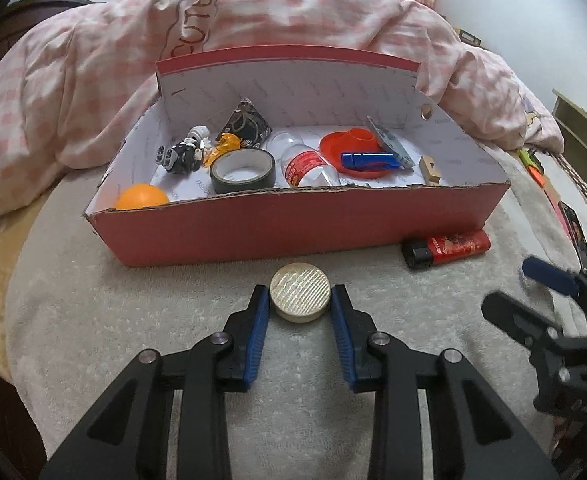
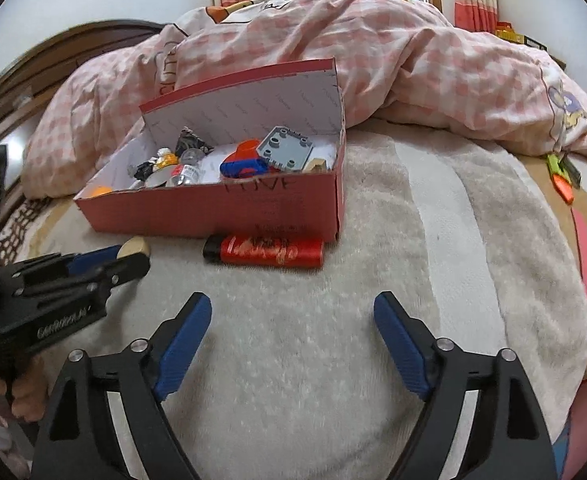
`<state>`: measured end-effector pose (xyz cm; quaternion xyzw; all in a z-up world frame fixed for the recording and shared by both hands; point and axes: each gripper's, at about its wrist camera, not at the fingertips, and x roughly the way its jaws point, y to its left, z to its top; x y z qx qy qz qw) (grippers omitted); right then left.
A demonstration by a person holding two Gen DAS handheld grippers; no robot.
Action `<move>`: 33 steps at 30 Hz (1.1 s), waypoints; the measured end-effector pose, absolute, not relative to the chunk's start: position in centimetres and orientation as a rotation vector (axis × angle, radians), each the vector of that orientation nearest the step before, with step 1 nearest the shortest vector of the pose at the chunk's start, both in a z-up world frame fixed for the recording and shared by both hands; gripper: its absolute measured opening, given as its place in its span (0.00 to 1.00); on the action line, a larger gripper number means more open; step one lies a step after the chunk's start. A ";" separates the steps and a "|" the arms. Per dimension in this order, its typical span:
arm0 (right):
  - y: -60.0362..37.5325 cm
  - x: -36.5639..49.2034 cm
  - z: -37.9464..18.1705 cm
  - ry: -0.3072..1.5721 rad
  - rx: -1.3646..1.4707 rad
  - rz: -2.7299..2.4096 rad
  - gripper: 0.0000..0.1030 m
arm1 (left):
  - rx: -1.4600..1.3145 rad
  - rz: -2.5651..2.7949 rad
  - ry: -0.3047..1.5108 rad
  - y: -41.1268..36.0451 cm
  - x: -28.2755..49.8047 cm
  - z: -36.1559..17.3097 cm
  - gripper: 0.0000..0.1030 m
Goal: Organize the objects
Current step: 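Grasp the red lighter with the right tool while the left tool holds the lid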
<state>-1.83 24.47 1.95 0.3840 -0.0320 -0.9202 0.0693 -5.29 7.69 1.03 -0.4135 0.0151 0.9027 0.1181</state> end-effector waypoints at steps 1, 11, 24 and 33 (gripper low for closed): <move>24.2 -2.4 2.1 -0.077 1.168 -2.775 0.84 | -1.204 2.642 0.046 7.7 -5.3 1.0 0.30; 21.7 -6.2 2.1 -0.149 1.302 -2.772 0.84 | -1.187 2.625 -0.015 7.2 -5.3 0.9 0.30; 20.3 -7.4 0.9 -0.024 1.371 -2.808 0.83 | -1.182 2.620 -0.035 7.1 -5.2 0.9 0.30; 20.5 -6.0 0.9 -0.037 1.320 -2.830 0.83 | -1.182 2.620 -0.036 7.1 -5.2 0.9 0.30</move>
